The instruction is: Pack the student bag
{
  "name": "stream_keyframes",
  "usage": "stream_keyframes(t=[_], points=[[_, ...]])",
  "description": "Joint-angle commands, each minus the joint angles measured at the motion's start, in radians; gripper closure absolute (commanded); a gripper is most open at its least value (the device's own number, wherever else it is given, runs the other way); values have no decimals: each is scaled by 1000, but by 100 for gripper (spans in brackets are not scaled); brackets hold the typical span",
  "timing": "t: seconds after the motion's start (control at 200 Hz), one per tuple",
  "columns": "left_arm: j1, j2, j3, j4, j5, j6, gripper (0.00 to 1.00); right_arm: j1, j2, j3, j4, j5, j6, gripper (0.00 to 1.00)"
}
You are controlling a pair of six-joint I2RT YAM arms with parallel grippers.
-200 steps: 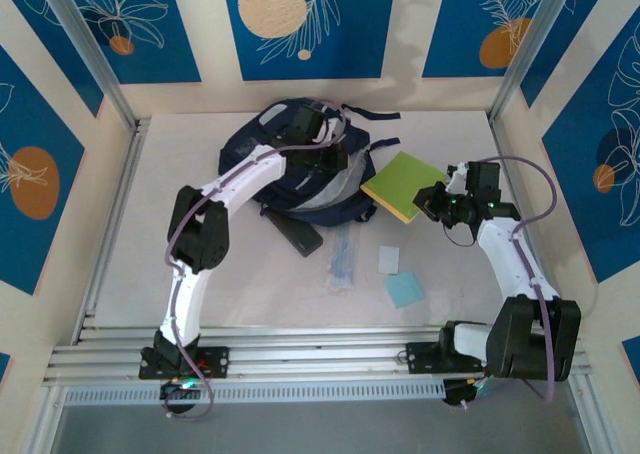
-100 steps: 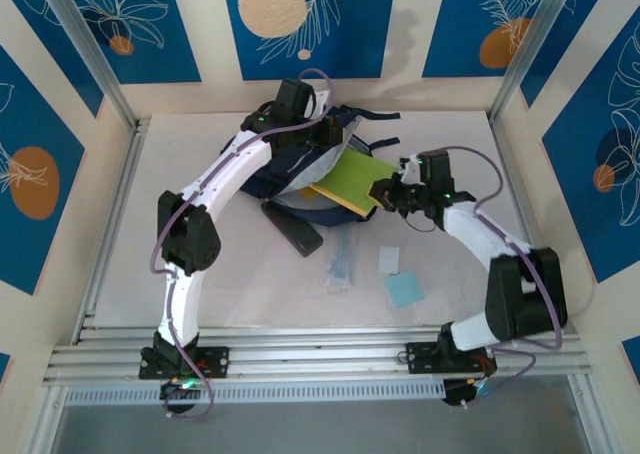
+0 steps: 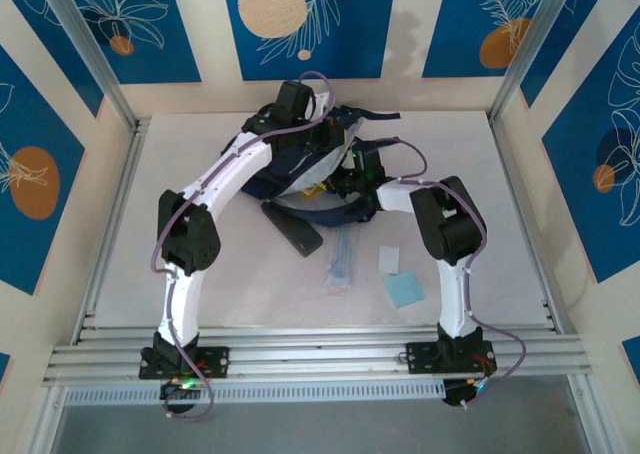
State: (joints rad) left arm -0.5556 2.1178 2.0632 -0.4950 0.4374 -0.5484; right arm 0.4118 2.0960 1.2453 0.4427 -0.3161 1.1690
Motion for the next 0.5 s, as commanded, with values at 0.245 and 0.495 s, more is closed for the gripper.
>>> stream_keyframes(t=[0.245, 0.495], points=[[-1, -47, -88, 158, 35, -42, 100, -93, -370, -235, -287, 46, -138, 52], [-8, -35, -165, 200, 4, -56, 98, -131, -638, -280, -796, 180, -454, 47]])
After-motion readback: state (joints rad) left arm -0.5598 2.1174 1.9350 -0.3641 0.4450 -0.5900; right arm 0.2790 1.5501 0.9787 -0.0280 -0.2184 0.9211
